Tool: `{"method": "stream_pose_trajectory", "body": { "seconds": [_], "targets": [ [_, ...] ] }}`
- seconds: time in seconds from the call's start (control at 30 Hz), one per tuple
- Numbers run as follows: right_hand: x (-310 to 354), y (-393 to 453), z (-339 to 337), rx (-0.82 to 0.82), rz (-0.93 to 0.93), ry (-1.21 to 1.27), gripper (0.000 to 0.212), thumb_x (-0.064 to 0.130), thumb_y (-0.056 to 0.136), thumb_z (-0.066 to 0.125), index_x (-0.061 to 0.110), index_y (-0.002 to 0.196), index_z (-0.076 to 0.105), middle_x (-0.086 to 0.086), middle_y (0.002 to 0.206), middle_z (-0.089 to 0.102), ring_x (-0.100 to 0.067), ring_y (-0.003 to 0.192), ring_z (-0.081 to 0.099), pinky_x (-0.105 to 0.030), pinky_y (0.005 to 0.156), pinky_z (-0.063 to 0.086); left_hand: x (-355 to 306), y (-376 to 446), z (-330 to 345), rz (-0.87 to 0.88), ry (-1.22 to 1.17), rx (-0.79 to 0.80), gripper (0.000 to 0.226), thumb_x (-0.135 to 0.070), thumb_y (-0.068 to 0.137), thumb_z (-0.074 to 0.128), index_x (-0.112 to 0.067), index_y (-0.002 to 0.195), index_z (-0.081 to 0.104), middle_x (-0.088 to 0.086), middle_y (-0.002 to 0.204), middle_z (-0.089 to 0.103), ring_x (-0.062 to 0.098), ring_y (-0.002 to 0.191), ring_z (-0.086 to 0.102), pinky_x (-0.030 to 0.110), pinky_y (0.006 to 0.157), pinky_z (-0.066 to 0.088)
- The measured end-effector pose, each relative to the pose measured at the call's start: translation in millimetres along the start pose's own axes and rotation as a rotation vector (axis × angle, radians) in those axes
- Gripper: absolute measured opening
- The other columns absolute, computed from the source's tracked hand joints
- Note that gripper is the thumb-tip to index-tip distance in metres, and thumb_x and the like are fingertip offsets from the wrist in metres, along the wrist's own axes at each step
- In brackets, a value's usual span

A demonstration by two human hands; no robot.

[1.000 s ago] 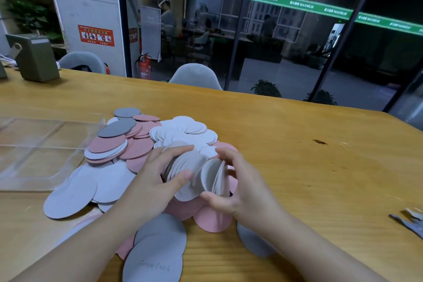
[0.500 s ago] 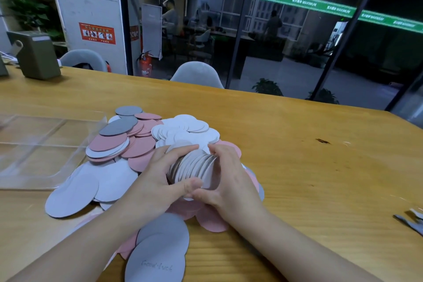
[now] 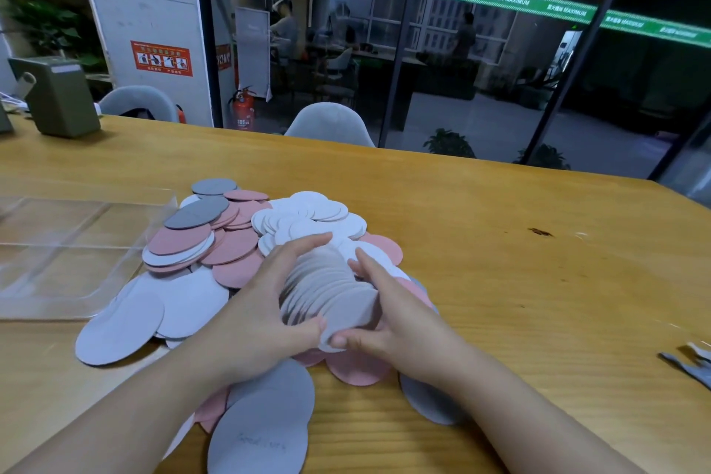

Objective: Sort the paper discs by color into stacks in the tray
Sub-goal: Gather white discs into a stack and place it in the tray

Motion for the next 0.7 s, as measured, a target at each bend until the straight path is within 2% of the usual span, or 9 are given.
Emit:
{"method": "stream_pose_trajectory", "body": {
  "seconds": [0.07,0.1,0.17,0.27,0.4,0.47,0.53,0.63,0.7],
  "targets": [
    [1,-3,2,0.032,0.003,-0.004,0.094,0.038,0.079,0.072,0.031,0.147,0.007,0.025,0.138,0.027,0.011,0.125,0.026,-0.011,0.102,0.025,-1,-2,3,0.004,0.109,0.082,0.078,-0.049,0.059,0.049,-0.071,0.126,0.016,-0.038,0.132,0.024,-0.020,0.124,0.027,-0.003,0.092,0.027],
    [3,-4,3,0.035,-0.002,-0.019,0.093,0.038,0.080,0.070,0.030,0.148,0.006,0.025,0.134,0.027,0.009,0.124,0.026,-0.013,0.102,0.025,-2,-2,4,0.009,0.171,0.122,0.078,-0.051,0.060,0.044,-0.070,0.127,0.010,-0.037,0.133,0.019,-0.023,0.124,0.021,-0.004,0.091,0.025],
    [7,-6,5,0.035,-0.020,-0.048,0.093,0.037,0.082,0.068,0.028,0.148,0.004,0.022,0.129,0.026,0.009,0.120,0.024,-0.012,0.099,0.022,-4,-4,7,0.013,0.273,0.177,0.078,-0.055,0.060,0.038,-0.069,0.126,-0.001,-0.032,0.135,0.015,-0.023,0.126,0.012,0.004,0.095,0.023],
    [11,-8,9,0.054,-0.039,-0.054,0.095,0.038,0.085,0.063,0.025,0.149,-0.006,0.014,0.145,0.025,0.000,0.131,0.028,-0.016,0.104,0.024,-7,-6,5,-0.014,0.379,0.175,0.079,-0.059,0.058,0.033,-0.066,0.123,-0.012,-0.033,0.128,0.007,-0.026,0.123,-0.001,0.016,0.102,0.018],
    [12,-10,15,0.078,-0.041,-0.072,0.094,0.036,0.088,0.058,0.027,0.147,-0.015,0.001,0.144,0.039,-0.017,0.131,0.040,-0.026,0.106,0.033,-9,-9,1,-0.035,0.494,0.141,0.078,-0.059,0.055,0.021,-0.057,0.119,-0.024,-0.026,0.124,0.004,-0.011,0.125,0.002,0.019,0.106,0.010],
    [13,-11,16,0.090,-0.047,-0.096,0.092,0.027,0.088,0.054,0.027,0.146,-0.017,-0.005,0.142,0.043,-0.023,0.129,0.043,-0.026,0.101,0.036,-10,-9,0,-0.071,0.518,0.155,0.079,-0.058,0.052,0.018,-0.054,0.115,-0.029,-0.025,0.125,0.001,-0.012,0.120,0.002,0.020,0.106,0.008],
    [14,-11,14,0.124,-0.051,-0.095,0.091,0.019,0.087,0.050,0.028,0.146,-0.018,0.000,0.151,0.028,-0.021,0.135,0.034,-0.029,0.107,0.033,-8,-8,-1,-0.099,0.468,0.187,0.081,-0.059,0.053,0.022,-0.055,0.117,-0.028,-0.026,0.129,-0.003,-0.015,0.120,-0.003,0.019,0.107,0.005],
    [16,-9,3,0.175,-0.082,-0.082,0.080,0.012,0.086,0.040,0.023,0.149,-0.007,0.014,0.156,0.004,0.003,0.139,0.005,-0.020,0.115,0.009,-2,-11,-4,-0.127,0.318,0.206,0.086,-0.059,0.058,0.033,-0.052,0.131,-0.012,-0.031,0.137,-0.003,-0.011,0.131,0.003,0.018,0.107,0.011],
    [12,-4,-7,0.094,-0.125,-0.118,0.062,0.011,0.088,0.033,0.013,0.148,0.022,0.010,0.154,0.020,0.007,0.136,0.010,-0.010,0.109,0.006,1,-13,-5,-0.151,0.258,0.195,0.087,-0.054,0.064,0.042,-0.044,0.139,-0.002,-0.029,0.140,0.007,-0.007,0.132,0.015,0.016,0.104,0.019]
  ]
}}
Point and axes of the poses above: each hand's wrist, its own y-axis towards the middle knuckle, its own z-axis out of the palm, x = y × z, the point moved 1 cm from there along y, towards the middle knuckle
